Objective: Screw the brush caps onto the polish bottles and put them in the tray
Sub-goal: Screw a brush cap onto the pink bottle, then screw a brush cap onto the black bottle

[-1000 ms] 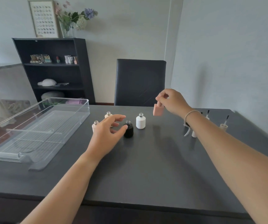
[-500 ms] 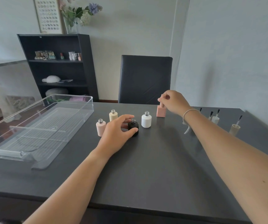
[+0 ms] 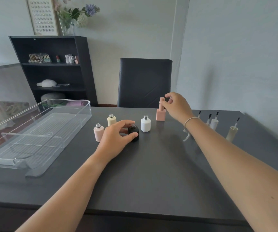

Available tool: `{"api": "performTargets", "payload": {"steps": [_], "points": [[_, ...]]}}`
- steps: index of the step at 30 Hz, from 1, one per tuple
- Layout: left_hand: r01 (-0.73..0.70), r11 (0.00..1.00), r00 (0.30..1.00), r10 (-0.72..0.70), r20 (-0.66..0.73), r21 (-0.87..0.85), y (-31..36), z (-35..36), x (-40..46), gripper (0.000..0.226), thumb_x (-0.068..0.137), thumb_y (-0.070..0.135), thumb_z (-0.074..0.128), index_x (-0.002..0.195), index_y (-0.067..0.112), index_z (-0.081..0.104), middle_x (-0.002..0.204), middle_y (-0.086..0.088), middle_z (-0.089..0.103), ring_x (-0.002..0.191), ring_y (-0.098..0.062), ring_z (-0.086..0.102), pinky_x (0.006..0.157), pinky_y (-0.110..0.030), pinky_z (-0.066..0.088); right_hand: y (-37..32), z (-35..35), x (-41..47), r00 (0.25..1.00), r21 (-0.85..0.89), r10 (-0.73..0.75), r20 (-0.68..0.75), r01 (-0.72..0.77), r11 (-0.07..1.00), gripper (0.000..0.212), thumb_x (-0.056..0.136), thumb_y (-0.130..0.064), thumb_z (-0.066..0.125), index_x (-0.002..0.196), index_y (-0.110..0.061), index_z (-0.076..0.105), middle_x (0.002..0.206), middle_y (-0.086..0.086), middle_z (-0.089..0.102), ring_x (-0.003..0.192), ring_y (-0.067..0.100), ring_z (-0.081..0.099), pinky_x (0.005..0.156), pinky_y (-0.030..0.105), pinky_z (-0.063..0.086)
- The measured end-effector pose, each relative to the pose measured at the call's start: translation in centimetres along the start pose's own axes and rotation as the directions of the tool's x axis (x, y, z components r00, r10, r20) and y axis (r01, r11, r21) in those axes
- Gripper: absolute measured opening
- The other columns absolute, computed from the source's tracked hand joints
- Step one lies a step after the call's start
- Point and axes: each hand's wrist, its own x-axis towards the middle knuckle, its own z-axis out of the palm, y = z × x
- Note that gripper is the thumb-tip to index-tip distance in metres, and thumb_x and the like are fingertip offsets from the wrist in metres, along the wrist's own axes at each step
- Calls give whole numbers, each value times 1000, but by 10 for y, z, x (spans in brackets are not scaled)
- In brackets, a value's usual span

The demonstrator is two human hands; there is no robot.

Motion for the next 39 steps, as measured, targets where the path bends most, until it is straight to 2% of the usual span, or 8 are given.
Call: {"api": "performTargets", "payload": {"steps": [7,10,13,19,23,26,33,39], "points": [[-6,1000,1000,6,-3,-1,2,0,-1,32,76,20,73,99,36,59,90,26,58,82,4,60,65,4,39,2,-29,-36,998,51,-52,-38,54,997,31,87,-32,56,114,-17,55,88,0,57,85,13,51,76,26,38],[-8,1000,1000,8,-3,2,3,-1,-2,32,76,20,73,100,36,59,89,25,59,82,3,60,64,4,39,4,-46,-48,996,33,-75,-45,76,997,26,87,-29,57,111,-19,58,78,-7,54,69,6,48,68,25,36],[-11,1000,1000,11,-5,-7,4,-1,-3,33,76,20,73,100,37,59,90,24,59,83,2,60,65,2,41,4,-70,-48,995,7,-86,-42,86,996,21,86,-25,57,106,-20,59,81,-5,56,61,3,45,59,21,35],[-14,1000,1000,14,-2,-19,5,-2,-3,33,76,21,73,100,38,58,92,22,61,86,1,60,66,-2,43,0,-116,-23,998,-42,-63,-27,62,997,15,84,-18,57,97,-20,63,78,-3,55,72,13,52,64,22,36],[-9,1000,1000,9,-3,-20,5,-2,-3,33,76,19,73,99,38,58,89,24,59,83,4,59,64,1,41,7,-131,-9,995,-58,-53,80,58,997,14,84,-15,59,96,-16,65,72,-9,53,71,11,50,60,16,35],[-4,1000,1000,4,-1,-19,5,-1,-3,32,76,19,73,99,37,59,91,21,61,85,3,59,65,0,42,17,-134,-5,979,-103,-1,203,23,994,16,83,-15,62,99,-13,66,78,-6,56,80,17,52,62,16,36],[11,1000,1000,-11,6,-18,3,-1,-2,33,76,20,74,97,40,59,93,17,64,87,0,61,71,-8,43,23,-122,3,875,-255,104,473,22,967,22,76,-27,71,96,-19,66,86,-12,59,91,12,55,79,26,38],[7,1000,1000,-7,4,4,2,0,0,35,75,21,75,94,45,57,93,19,64,87,2,61,70,-7,43,19,-106,8,802,-421,194,565,79,903,21,75,-29,72,92,-21,65,88,-10,58,95,14,53,74,25,39]]}}
